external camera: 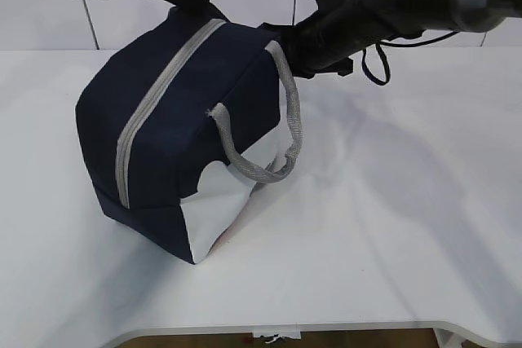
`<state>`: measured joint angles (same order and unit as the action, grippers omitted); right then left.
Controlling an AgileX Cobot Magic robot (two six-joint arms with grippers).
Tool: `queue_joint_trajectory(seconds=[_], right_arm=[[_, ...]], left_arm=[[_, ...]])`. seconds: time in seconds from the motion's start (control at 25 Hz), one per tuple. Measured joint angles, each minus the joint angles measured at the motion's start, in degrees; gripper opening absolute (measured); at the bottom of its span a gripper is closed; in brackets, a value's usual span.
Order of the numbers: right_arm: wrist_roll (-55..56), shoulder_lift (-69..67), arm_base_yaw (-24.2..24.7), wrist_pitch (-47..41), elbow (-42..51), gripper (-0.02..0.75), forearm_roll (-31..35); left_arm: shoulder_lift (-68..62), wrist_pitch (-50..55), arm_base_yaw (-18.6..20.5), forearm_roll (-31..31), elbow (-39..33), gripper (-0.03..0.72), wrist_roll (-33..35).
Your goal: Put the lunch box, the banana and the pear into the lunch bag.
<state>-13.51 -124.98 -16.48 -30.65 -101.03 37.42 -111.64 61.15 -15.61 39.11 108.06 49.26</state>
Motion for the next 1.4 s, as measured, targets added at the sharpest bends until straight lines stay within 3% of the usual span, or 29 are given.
queue_joint_trajectory(seconds=[0.28,0.56,0.68,0.88,1.08,1.4], right_arm=[[0.00,-0.36,0.14,-1.93,-1.05,0.024,-0.94],[0.00,-0.72,0.44,-3.07,-1.05,0.319,-2.12],[0.00,-0.35,0.53,-3.18,-1.05,0.394,-2.48],[-0.10,2.15,0.53,-3.67,-1.05,0.420,-5.23],[-0.10,6.13,0.53,-6.31,-1.05,0.421,-12.39],[-0.19,10.30,0.53,-18.77,-2.89,0.421,-22.12]], left_arm=[[0.00,0.00,0.09,0.00,0.00,0.006,0.00],[0.00,0.11,0.09,0.00,0.00,0.006,0.00],[0.00,0.20,0.09,0.12,0.00,0.006,0.00],[0.00,0.32,0.09,0.23,0.00,0.006,0.00],[0.00,0.32,0.09,0.31,0.00,0.006,0.13],[0.00,0.10,0.09,-2.46,0.00,0.018,-5.65]])
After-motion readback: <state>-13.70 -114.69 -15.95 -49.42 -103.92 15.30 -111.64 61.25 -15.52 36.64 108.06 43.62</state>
